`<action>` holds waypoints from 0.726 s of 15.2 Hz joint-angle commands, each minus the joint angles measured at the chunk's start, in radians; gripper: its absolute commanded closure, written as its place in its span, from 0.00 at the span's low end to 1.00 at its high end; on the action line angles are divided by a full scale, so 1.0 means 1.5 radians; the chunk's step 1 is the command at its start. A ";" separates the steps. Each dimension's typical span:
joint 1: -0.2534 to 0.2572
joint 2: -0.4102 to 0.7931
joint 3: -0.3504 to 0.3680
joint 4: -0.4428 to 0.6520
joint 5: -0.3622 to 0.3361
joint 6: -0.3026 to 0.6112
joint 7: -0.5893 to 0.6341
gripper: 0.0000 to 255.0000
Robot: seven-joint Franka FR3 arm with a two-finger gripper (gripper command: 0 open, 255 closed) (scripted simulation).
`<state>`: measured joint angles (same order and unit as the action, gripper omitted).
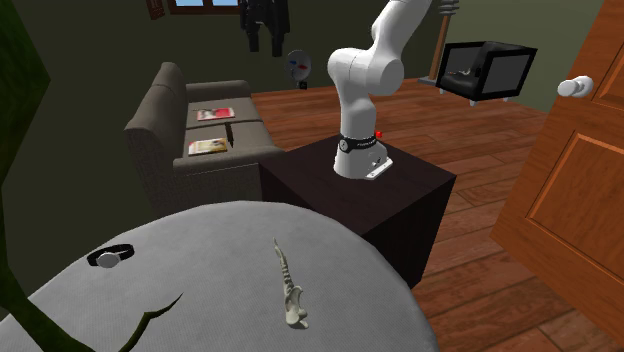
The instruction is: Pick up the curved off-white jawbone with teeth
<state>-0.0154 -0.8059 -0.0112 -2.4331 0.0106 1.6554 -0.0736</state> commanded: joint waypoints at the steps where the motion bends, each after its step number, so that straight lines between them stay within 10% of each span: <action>1: 0.000 0.000 0.000 0.000 0.000 0.000 0.000 0.00; 11: 0.079 0.235 0.047 0.064 0.000 0.136 -0.097 0.00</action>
<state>0.0919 -0.4912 0.0515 -2.3518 0.0124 1.8409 -0.2030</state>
